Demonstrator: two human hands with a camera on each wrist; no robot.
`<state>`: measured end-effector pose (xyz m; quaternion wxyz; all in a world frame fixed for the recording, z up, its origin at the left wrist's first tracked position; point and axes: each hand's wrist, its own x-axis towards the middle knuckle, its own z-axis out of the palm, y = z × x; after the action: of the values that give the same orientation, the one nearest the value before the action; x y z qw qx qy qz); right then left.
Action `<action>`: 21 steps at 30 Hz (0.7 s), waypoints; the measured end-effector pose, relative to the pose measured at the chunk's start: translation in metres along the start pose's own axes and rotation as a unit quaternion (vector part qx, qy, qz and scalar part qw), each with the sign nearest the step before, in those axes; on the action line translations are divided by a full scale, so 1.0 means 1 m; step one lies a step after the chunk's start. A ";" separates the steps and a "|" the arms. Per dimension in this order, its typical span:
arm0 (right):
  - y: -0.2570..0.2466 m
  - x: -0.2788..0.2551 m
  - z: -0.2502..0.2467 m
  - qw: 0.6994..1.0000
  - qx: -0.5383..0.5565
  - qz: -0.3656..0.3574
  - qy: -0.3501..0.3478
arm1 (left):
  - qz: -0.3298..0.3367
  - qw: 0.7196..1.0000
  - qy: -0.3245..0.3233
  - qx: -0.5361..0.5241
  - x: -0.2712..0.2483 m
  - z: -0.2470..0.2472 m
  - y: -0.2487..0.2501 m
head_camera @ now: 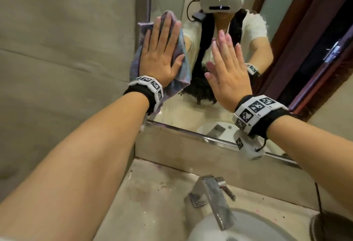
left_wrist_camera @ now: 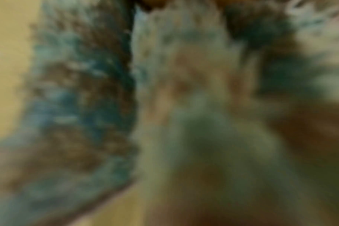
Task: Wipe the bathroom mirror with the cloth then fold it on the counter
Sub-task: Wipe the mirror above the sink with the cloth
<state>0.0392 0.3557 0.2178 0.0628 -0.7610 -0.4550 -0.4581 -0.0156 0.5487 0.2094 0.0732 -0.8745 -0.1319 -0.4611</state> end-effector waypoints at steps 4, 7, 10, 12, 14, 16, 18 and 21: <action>-0.015 -0.011 0.013 1.000 0.002 0.003 -0.001 | -0.044 0.999 -0.009 -0.002 -0.009 0.005 0.008; -0.024 -0.031 0.024 1.000 0.005 0.003 -0.006 | -0.061 0.998 -0.013 0.000 -0.026 0.018 0.010; -0.029 -0.054 0.035 1.000 0.023 0.002 -0.016 | -0.080 0.996 -0.025 -0.016 -0.056 0.039 0.014; -0.030 -0.068 0.042 0.999 0.026 0.001 -0.022 | -0.094 0.994 -0.057 -0.024 -0.080 0.052 0.016; -0.030 -0.079 0.048 0.999 0.027 -0.003 -0.030 | -0.107 0.991 -0.080 -0.030 -0.099 0.063 0.018; -0.031 -0.088 0.053 0.999 0.025 -0.001 -0.036 | -0.114 0.989 -0.091 -0.029 -0.111 0.070 0.020; -0.033 -0.097 0.058 0.999 0.023 0.002 -0.039 | -0.119 0.988 -0.098 -0.028 -0.122 0.077 0.021; -0.037 -0.102 0.060 0.999 0.019 -0.003 -0.039 | -0.129 0.986 -0.100 -0.029 -0.135 0.085 0.023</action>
<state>0.0334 0.3434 0.0948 0.0577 -0.7754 -0.4682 -0.4197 -0.0144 0.5263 0.0500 -0.0260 -0.8935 -0.2365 -0.3809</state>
